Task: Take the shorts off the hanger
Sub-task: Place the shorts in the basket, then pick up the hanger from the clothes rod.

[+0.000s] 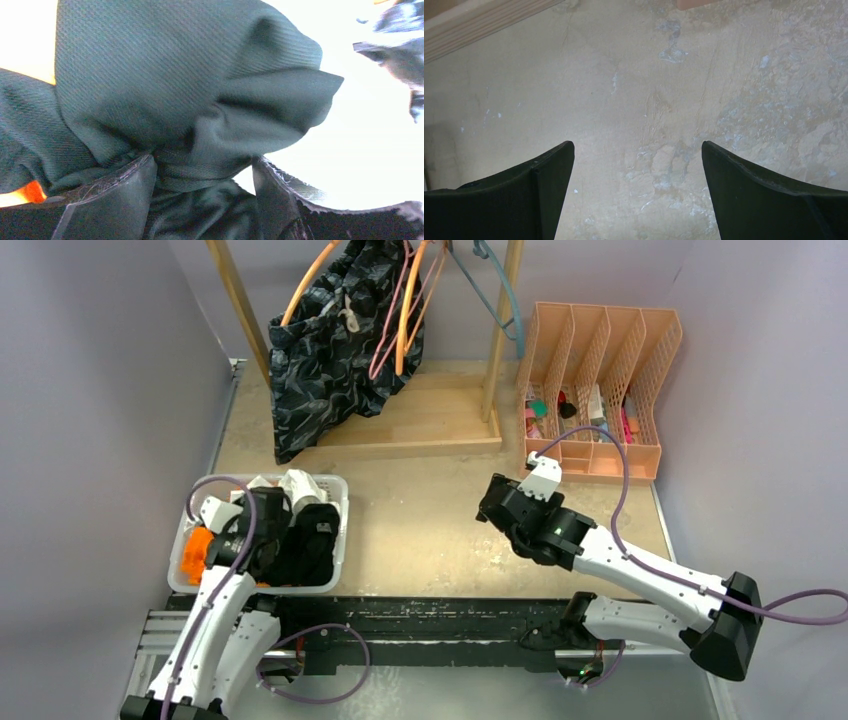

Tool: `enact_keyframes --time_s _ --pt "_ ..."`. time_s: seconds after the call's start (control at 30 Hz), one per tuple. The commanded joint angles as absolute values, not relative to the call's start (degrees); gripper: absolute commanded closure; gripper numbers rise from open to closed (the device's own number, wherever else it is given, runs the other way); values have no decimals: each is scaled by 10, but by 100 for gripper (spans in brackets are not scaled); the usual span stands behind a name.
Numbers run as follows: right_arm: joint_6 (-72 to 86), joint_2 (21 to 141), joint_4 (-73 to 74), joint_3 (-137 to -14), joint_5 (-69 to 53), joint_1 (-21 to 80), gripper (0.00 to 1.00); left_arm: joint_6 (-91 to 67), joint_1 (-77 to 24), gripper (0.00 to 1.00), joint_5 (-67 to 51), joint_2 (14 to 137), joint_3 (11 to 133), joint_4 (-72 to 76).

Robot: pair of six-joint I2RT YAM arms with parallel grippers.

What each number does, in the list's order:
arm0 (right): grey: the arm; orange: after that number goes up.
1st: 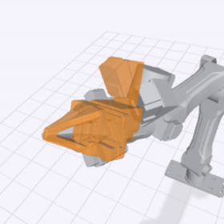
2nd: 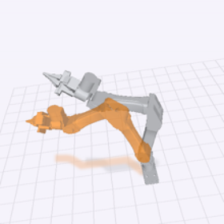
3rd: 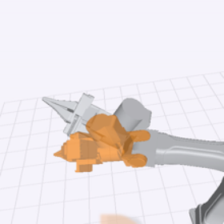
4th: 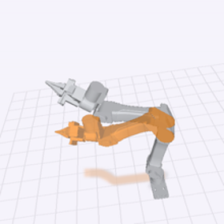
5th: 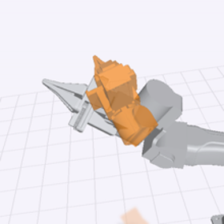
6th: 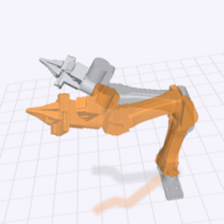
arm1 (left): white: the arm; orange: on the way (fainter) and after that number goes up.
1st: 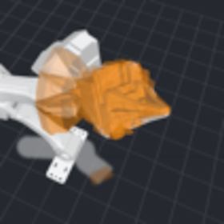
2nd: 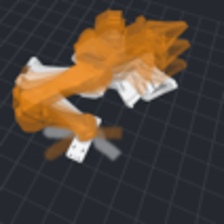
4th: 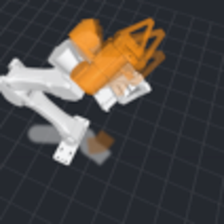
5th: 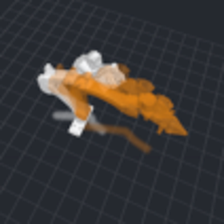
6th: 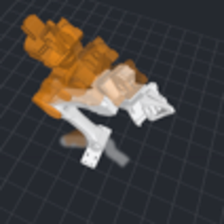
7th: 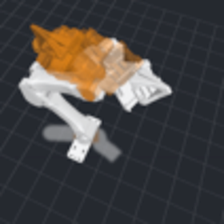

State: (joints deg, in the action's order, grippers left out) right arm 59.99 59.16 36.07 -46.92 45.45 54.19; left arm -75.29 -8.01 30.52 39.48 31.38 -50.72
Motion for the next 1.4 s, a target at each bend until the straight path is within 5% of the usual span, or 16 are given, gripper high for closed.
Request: enact_keyframes --time_s 0.0,0.2,0.67,1.37 --pt "608 582 366 -473 471 541 2 -700 -82 32 340 377 436 -511" --pt "609 585 364 -481 472 541 2 -565 -82 29 401 390 578 -521" --pt "460 558 239 -468 457 541 1 -305 -82 24 126 476 661 -323" --pt "409 490 230 -436 374 541 1 -143 -57 23 69 797 1068 -488"
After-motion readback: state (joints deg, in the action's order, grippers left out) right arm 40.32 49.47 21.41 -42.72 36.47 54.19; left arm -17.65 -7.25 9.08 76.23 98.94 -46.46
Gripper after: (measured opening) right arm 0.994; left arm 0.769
